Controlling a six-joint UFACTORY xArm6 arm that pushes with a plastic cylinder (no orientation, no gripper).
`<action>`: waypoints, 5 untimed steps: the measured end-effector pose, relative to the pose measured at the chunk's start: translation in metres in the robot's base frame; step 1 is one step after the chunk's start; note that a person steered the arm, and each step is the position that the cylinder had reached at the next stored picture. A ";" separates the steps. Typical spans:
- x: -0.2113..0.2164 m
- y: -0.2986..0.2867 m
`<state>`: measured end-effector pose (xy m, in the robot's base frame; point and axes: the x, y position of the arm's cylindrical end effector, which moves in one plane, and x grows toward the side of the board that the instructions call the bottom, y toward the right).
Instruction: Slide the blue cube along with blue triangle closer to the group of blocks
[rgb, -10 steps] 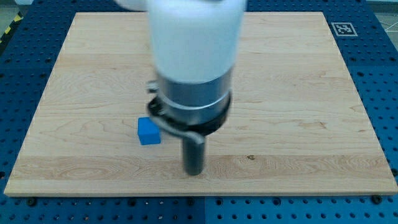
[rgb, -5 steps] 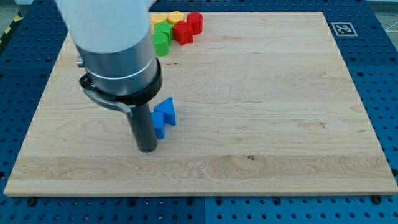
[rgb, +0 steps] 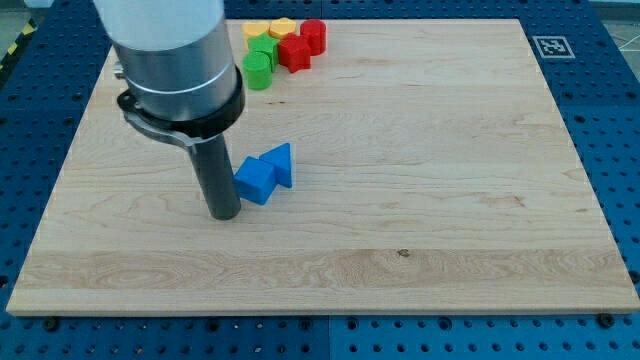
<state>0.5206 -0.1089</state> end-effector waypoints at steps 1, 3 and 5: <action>-0.013 0.003; -0.026 0.043; -0.032 0.091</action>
<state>0.4883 -0.0176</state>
